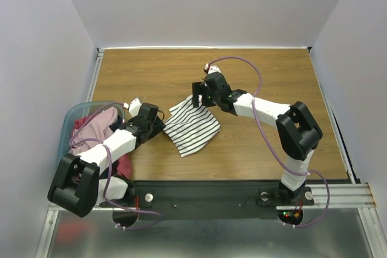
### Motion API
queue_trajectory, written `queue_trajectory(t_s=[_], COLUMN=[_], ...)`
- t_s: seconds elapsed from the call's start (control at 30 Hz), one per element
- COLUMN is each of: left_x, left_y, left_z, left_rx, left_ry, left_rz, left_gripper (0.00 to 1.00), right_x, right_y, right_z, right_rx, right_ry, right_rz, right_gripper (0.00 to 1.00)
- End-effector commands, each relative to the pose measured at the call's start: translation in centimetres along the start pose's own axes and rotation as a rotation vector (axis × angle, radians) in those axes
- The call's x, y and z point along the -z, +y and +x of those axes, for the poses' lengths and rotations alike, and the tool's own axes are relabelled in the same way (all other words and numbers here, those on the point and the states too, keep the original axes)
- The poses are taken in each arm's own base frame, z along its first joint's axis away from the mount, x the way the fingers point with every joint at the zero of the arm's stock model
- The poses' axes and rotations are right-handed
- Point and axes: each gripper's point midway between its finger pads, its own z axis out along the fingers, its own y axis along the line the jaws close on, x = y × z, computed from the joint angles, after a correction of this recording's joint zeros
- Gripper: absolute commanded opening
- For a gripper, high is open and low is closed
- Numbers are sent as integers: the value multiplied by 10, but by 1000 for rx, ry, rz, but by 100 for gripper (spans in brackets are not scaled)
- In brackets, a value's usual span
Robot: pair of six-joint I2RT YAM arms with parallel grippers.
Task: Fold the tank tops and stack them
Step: Flatten the tank top out
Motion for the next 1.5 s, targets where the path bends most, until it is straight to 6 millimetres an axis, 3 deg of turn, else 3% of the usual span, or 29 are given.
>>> queue_trajectory(t_s=[0.0,0.1,0.13,0.27,0.3,0.37,0.4,0.47,0.5,0.53,0.57,0.6,0.67,0.73,0.8,0.83,0.9,1.0,1.1,1.13,1.3,1.43,1.47], left_x=[2,-2,-5,-11,-12,-15,-17,-18,-18,-18,-13,-13,0,19,31,47,63,108,135,155,215,263,286], left_y=[1,-1,0,-11,-13,-18,-20,-27,-34,-34,-45,-42,-57,-75,-82,-97,-105,-130,-142,-154,-179,-197,-204], left_z=[-6,-3,0,-2,-3,-6,-9,-11,-16,-18,-28,-27,-49,-71,-85,-102,-114,-149,-168,-181,-203,-209,-209], left_rx=[83,85,81,79,77,68,56,43,37,26,20,7,-12,-26,-66,-65,-86,-117,-133,-133,-166,-214,-231], left_ry=[-45,-35,-25,-26,-26,-29,-32,-26,-28,-23,-42,-39,-97,-147,-174,-210,-233,-327,-376,-411,-485,-548,-571], left_rz=[18,32,27,65,71,83,84,105,115,109,132,121,149,192,191,230,243,327,366,408,558,717,796], left_gripper=[57,57,57,56,54,39,30,21,0,0,0,0,0,0,0,0,0,0,0,0,0,0,0], right_x=[-17,-29,-39,-53,-54,-56,-56,-55,-51,-48,-40,-35,-24,-1,16,36,58,102,142,154,223,257,277], right_y=[37,44,45,43,41,38,36,34,34,32,31,32,27,27,24,25,25,22,23,24,25,27,29], right_z=[-28,-32,-21,-16,-17,-21,-24,-29,-36,-38,-48,-54,-67,-90,-108,-125,-143,-177,-204,-212,-243,-250,-255], right_rx=[31,23,26,6,0,-7,-9,-15,-19,-23,-29,-34,-39,-46,-51,-62,-72,-84,-95,-94,-103,-88,-86], right_ry=[-56,-52,-24,-12,-16,-31,-43,-57,-77,-83,-112,-125,-166,-228,-280,-332,-383,-490,-575,-602,-726,-775,-806], right_rz=[-134,-149,-157,-134,-124,-99,-85,-71,-59,-50,-37,-41,-13,-9,12,13,10,14,0,-8,-61,-102,-134], right_gripper=[92,92,91,89,88,82,73,60,50,29,20,14,1,0,0,0,0,0,0,0,0,0,1])
